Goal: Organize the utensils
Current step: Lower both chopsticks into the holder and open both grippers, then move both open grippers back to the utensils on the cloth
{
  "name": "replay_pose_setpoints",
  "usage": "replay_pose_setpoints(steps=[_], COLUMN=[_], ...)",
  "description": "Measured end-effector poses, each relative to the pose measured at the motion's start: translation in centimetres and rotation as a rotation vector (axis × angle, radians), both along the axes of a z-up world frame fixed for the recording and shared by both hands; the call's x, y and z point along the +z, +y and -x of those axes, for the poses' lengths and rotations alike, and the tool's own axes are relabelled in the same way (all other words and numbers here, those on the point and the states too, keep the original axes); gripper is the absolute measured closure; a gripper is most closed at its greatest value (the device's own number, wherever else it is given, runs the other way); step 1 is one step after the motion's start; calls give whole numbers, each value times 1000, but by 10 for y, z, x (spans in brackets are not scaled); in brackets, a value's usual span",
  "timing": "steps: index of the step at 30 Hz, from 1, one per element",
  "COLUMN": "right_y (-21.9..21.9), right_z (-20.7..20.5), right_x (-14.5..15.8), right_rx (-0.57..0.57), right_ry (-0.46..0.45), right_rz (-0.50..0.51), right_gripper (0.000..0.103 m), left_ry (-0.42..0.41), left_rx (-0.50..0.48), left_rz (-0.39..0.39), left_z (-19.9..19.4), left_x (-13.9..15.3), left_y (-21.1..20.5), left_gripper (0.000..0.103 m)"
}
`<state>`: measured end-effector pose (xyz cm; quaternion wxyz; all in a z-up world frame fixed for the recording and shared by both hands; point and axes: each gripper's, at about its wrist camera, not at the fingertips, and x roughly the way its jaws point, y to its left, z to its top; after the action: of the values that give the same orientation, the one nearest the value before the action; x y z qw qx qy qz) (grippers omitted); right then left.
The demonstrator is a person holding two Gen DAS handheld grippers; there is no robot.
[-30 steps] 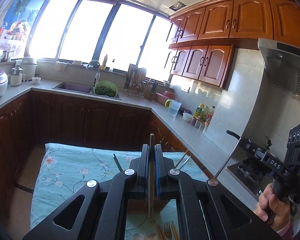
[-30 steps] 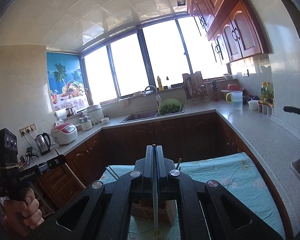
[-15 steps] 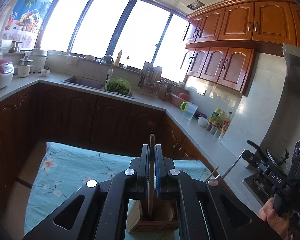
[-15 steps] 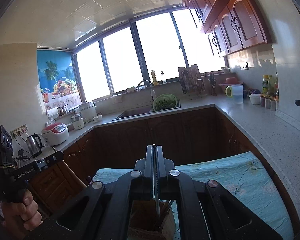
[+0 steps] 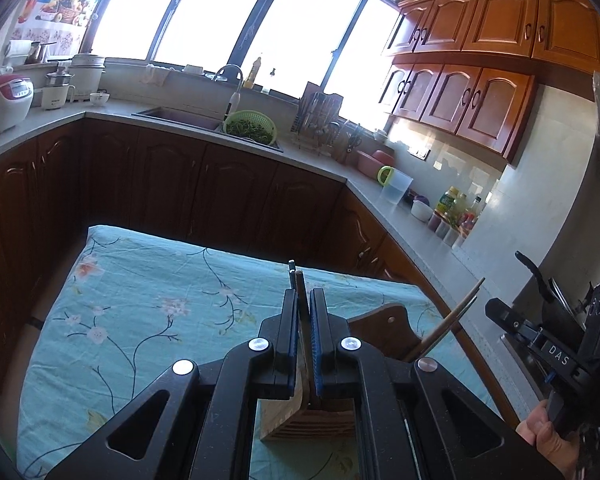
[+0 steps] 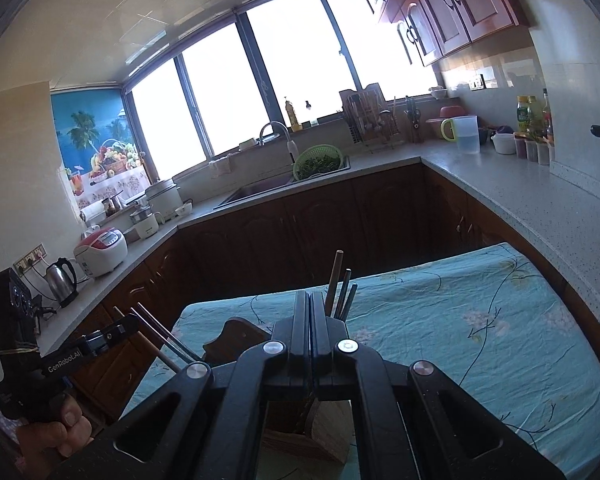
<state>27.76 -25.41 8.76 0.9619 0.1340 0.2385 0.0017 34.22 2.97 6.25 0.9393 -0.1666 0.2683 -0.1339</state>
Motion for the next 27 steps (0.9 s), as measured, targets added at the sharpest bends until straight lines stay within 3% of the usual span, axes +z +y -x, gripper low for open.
replay_pose_setpoints(steps=[6, 8, 10, 13, 14, 17, 18, 21, 27], right_y=[-4, -6, -8, -11, -12, -14, -14, -14, -16], right_z=[-4, -1, 3, 12, 15, 30, 37, 60, 108], right_x=[-10, -10, -9, -6, -5, -2, -1, 1, -5], right_rx=[-4, -6, -4, -13, -16, -18, -20, -21, -33], right_ry=[31, 31, 24, 20, 21, 6, -5, -27, -32], right_rz=[-14, -20, -34, -46, -47, -54, -51, -45, -55], right_gripper=[103, 102, 95, 92, 87, 40, 33, 19, 13], left_ry=[8, 18, 18, 4, 4, -4, -7, 6, 34], left_rx=[3, 7, 18, 29, 32, 58, 64, 80, 58], left_rz=[-28, -31, -25, -26, -27, -36, -37, -39, -53], left_z=[-4, -4, -1, 11, 15, 34, 42, 71, 129], left_x=[2, 3, 5, 9, 10, 10, 11, 4, -8], left_y=[-1, 0, 3, 4, 5, 7, 8, 9, 4], left_gripper=[97, 91, 72, 65, 63, 40, 34, 20, 19])
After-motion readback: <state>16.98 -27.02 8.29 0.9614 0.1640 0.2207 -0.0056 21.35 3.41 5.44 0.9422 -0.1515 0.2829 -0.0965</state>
